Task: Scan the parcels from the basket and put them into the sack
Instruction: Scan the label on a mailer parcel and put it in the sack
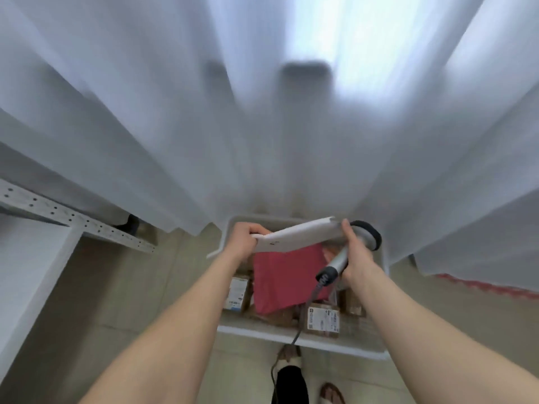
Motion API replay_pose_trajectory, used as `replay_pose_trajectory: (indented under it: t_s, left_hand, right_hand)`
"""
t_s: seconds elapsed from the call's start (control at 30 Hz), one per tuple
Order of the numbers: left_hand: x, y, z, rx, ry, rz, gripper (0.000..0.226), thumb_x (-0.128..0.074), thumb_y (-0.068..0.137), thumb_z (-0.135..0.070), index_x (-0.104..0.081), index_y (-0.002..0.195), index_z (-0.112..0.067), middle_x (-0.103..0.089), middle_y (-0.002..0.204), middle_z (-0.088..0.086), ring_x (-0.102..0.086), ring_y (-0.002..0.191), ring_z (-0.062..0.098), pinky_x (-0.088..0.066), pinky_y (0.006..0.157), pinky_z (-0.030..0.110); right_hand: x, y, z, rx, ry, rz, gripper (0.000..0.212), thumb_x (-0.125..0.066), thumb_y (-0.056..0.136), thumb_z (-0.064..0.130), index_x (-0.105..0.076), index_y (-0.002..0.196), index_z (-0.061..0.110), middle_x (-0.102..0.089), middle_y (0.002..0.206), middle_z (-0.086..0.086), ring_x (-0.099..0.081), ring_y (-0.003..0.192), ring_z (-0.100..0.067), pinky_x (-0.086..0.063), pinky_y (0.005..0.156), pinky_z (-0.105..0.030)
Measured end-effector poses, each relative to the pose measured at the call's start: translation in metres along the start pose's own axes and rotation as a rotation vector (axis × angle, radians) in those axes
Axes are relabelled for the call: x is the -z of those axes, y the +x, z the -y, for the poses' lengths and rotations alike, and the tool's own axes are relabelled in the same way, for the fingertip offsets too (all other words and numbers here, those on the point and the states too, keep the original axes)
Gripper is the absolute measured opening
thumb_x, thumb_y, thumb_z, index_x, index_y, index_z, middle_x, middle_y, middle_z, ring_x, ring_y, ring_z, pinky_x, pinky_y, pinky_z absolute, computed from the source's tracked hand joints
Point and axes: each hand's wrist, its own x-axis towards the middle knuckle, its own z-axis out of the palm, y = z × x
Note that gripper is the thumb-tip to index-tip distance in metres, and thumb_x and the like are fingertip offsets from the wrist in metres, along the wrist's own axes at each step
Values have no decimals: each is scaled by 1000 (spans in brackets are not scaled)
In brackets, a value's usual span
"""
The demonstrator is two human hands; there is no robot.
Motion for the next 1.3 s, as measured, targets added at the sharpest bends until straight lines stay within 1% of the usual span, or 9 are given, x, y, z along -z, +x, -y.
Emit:
replay_pose_trajectory:
  t_s: [0.17, 0.3, 0.5, 0.67, 0.8, 0.9, 1.0, 1.17, 1.3]
  left_hand:
    - [26, -52, -27, -94, 29, -12, 45, -51, 77, 18, -71, 61, -19, -71, 94, 1, -65, 100, 20, -47, 91, 25]
    - [38, -103, -40, -176, 93, -107, 55, -52, 81, 16, -72, 62, -32, -69, 109, -2, -60, 111, 21, -41, 105, 37]
    - [62, -191, -54, -126, 465, -324, 45, -52, 89, -5, -62, 126, -30, -45, 142, 6, -41, 130, 28, -34, 109, 36]
    - [100, -247, -71, 234, -216, -562, 41, -42, 97, -6, -45, 138, -7, -46, 139, 19, -49, 123, 35, -43, 97, 39]
    - [116, -281, -89, 218, -1076, -497, 30, -64, 89, -9, -54, 116, -2, -64, 103, 19, -64, 83, 32, -53, 77, 45]
    - [121, -294, -97, 169, -1203, -399, 39, -68, 84, -4, -57, 121, -3, -69, 103, 17, -67, 78, 28, -57, 77, 41]
    - [125, -308, -112, 90, -1235, -202, 33, -58, 90, -1, -56, 123, 0, -73, 84, 17, -71, 66, 28, -58, 66, 43]
    - [154, -328, -120, -43, -1168, -168, 33, -44, 94, 6, -52, 126, 5, -56, 125, 26, -56, 115, 39, -43, 96, 51]
    - [183, -335, -112, -83, -1053, -220, 16, -46, 91, 11, -57, 91, 0, -61, 93, 20, -62, 75, 32, -40, 101, 56]
  right_hand:
    - [13, -53, 20, 18, -108, 36, 80, -84, 72, 35, -48, 136, 4, -61, 127, -15, -62, 110, -32, -49, 99, -45]
    - [30, -102, 24, 81, -283, 44, 46, -67, 80, 4, -52, 124, 0, -59, 97, -16, -55, 75, -28, -48, 72, -38]
    - [57, -174, 28, 168, -238, 151, 41, -57, 73, -8, -55, 113, 1, -63, 118, -20, -63, 107, -37, -49, 96, -54]
    - [63, -226, 33, 213, -207, 322, 31, -52, 76, -11, -56, 104, 3, -61, 124, -24, -61, 111, -36, -45, 101, -58]
    - [59, -262, 35, 273, -200, 430, 21, -48, 77, -14, -56, 90, 2, -63, 98, -19, -62, 102, -39, -44, 99, -61]
    - [53, -284, 29, 335, -189, 480, 23, -46, 78, -17, -53, 86, 3, -59, 91, -15, -60, 92, -35, -49, 94, -55]
    - [48, -303, 21, 395, -197, 443, 25, -47, 79, -18, -50, 77, 6, -53, 75, -11, -55, 68, -29, -51, 69, -41]
    - [41, -323, 2, 475, -220, 353, 27, -47, 79, -17, -47, 76, 10, -48, 70, -9, -45, 60, -19, -40, 56, -30]
    - [34, -341, -9, 477, -263, 366, 24, -51, 80, -14, -50, 76, 10, -51, 71, -9, -47, 62, -18, -41, 59, -29]
